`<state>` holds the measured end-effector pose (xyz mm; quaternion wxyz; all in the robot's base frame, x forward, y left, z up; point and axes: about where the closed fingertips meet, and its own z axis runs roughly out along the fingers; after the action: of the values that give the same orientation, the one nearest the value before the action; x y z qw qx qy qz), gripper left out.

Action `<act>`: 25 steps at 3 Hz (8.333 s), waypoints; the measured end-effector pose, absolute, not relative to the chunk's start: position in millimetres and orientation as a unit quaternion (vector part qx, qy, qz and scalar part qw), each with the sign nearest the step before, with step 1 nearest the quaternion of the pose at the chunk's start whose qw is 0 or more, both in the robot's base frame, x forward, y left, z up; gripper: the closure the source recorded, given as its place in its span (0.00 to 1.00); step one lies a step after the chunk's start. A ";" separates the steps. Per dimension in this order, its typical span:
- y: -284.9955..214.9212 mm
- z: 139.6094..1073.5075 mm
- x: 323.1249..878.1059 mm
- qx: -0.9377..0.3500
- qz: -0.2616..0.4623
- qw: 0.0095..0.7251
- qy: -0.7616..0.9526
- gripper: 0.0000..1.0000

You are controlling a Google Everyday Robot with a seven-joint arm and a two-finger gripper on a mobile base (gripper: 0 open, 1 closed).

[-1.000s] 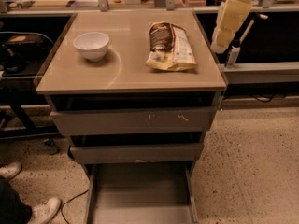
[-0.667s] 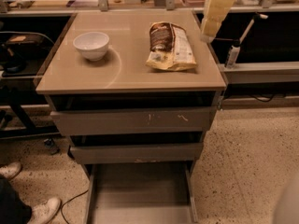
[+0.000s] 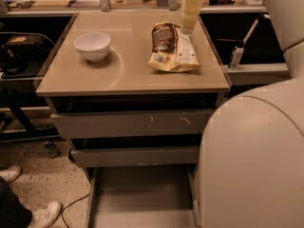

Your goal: Place brown chip bag into bottom drawer

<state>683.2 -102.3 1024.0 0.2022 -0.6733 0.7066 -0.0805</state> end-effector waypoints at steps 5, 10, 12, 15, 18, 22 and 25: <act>-125.0 935.3 780.6 -0.627 -0.084 0.209 0.745 0.00; -71.9 828.3 802.8 -0.700 -0.023 0.157 0.696 0.19; -67.0 831.6 809.8 -0.698 -0.029 0.170 0.695 0.65; -66.2 835.4 809.5 -0.697 -0.030 0.172 0.695 1.00; -84.6 918.4 805.0 -0.655 -0.070 0.235 0.715 1.00; -101.2 1006.6 761.7 -0.618 -0.080 0.305 0.720 1.00; -76.3 1056.8 703.3 -0.569 -0.058 0.408 0.711 1.00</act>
Offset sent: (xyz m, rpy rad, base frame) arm 0.0190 -0.0011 -0.0063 0.0177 -0.0328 -0.0260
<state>703.3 -76.3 1056.8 0.4081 -0.5695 0.7111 -0.0584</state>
